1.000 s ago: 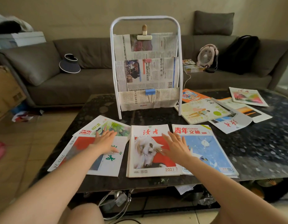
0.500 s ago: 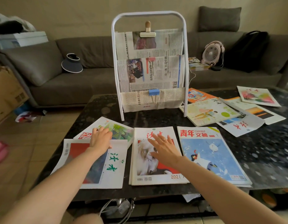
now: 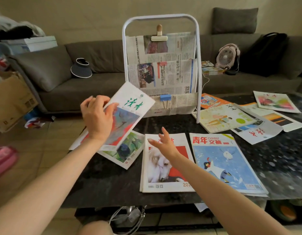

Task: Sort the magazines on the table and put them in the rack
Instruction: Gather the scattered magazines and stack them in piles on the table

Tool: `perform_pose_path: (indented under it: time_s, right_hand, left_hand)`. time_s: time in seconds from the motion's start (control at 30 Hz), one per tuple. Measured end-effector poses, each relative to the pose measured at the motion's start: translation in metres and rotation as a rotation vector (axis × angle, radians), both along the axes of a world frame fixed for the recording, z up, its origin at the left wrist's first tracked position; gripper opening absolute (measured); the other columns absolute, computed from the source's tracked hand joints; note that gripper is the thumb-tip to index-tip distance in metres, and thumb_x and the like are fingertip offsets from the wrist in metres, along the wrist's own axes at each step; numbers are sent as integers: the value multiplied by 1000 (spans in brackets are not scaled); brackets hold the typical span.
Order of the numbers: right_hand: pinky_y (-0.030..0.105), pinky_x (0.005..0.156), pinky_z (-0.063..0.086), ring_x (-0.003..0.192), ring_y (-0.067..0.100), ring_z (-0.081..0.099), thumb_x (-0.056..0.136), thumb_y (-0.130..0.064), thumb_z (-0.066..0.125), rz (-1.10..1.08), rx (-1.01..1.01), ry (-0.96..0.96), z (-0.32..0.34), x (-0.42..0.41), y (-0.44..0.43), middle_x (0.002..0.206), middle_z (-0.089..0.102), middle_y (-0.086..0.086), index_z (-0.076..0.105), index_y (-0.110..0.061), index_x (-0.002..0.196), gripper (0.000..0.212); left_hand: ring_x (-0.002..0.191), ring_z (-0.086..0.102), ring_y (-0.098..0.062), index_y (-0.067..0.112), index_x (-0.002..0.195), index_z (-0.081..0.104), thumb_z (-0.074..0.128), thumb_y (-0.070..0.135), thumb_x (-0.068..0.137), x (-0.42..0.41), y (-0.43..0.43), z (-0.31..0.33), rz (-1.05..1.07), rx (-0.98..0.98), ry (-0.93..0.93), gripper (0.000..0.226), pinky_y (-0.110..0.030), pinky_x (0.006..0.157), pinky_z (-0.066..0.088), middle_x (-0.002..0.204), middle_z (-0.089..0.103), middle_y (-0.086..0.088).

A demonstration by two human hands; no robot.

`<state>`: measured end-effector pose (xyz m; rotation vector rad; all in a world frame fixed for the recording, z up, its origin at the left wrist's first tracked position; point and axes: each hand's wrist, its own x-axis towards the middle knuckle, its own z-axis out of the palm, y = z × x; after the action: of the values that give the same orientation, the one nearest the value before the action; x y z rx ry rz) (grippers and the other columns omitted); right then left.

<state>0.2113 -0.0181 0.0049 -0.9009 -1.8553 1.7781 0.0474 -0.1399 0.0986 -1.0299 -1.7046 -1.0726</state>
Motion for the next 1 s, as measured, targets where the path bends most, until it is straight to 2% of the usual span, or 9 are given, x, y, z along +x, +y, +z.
perform_pose_path:
  time_s: [0.13, 0.23, 0.3, 0.43, 0.57, 0.63, 0.73, 0.83, 1.0]
  right_hand:
    - [40, 106, 34, 137, 24, 37, 85, -34, 67, -65, -60, 109, 14, 6, 8, 152, 32, 3, 17, -26, 151, 82]
    - [35, 89, 49, 106, 23, 59, 89, -23, 63, -96, -72, 193, 20, 18, 14, 115, 63, 5, 57, -14, 122, 35]
    - [41, 85, 55, 90, 27, 65, 89, -15, 62, -208, -50, 232, 19, 27, 17, 92, 69, 10, 67, -13, 93, 6]
    - [28, 59, 55, 67, 21, 65, 90, -17, 62, -423, -55, 128, 9, 45, 29, 71, 67, 4, 65, -11, 82, 10]
    - [38, 77, 56, 81, 28, 65, 90, -21, 61, -493, 29, -108, -6, 58, 39, 86, 66, 10, 65, -3, 101, 21]
    - [34, 78, 51, 84, 25, 60, 92, -20, 59, -479, 117, -250, -12, 62, 38, 97, 64, 11, 57, -4, 117, 31]
    - [36, 75, 50, 94, 27, 61, 91, -19, 58, -413, 188, -447, -22, 66, 36, 115, 62, 14, 45, -9, 128, 40]
    - [40, 83, 52, 107, 29, 59, 90, -23, 57, -366, 306, -633, -32, 68, 40, 119, 61, 12, 45, -14, 128, 40]
    - [45, 106, 34, 134, 33, 32, 93, -34, 51, -287, 645, -849, -40, 71, 43, 143, 37, 13, 35, -18, 141, 52]
  left_hand:
    - [58, 50, 2, 4, 88, 56, 65, 20, 85, 27, 14, 21, -301, 178, -458, 19, -9, 58, 37, 68, 52, 7]
    - [64, 54, 2, 9, 92, 54, 64, 19, 86, 40, 28, 18, -412, 247, -746, 15, -11, 59, 42, 75, 58, 5]
    - [75, 58, -9, 6, 104, 55, 60, 18, 89, 44, 37, 9, -385, 82, -807, 19, -17, 65, 48, 90, 61, -1]
    - [92, 63, -23, 14, 128, 42, 70, 21, 82, 46, 44, -43, -295, -544, -994, 55, -38, 81, 53, 109, 62, -3]
    - [98, 66, -21, 15, 111, 59, 78, 25, 72, 65, 40, -97, -263, -878, -1016, 44, -38, 87, 53, 109, 69, 0]
    - [100, 65, -20, 17, 112, 59, 80, 28, 69, 73, 40, -116, -244, -960, -1062, 49, -33, 84, 52, 109, 67, 1]
    - [109, 60, -22, 23, 117, 54, 79, 38, 57, 74, 50, -149, -165, -1000, -1009, 67, -40, 90, 52, 117, 61, -1]
    - [119, 49, -25, 18, 127, 46, 78, 34, 69, 83, 49, -147, -84, -981, -961, 69, -40, 97, 47, 127, 47, -6]
    - [125, 39, -26, 17, 129, 43, 66, 55, 76, 79, 42, -147, 31, -1046, -754, 69, -39, 100, 42, 131, 35, -9]
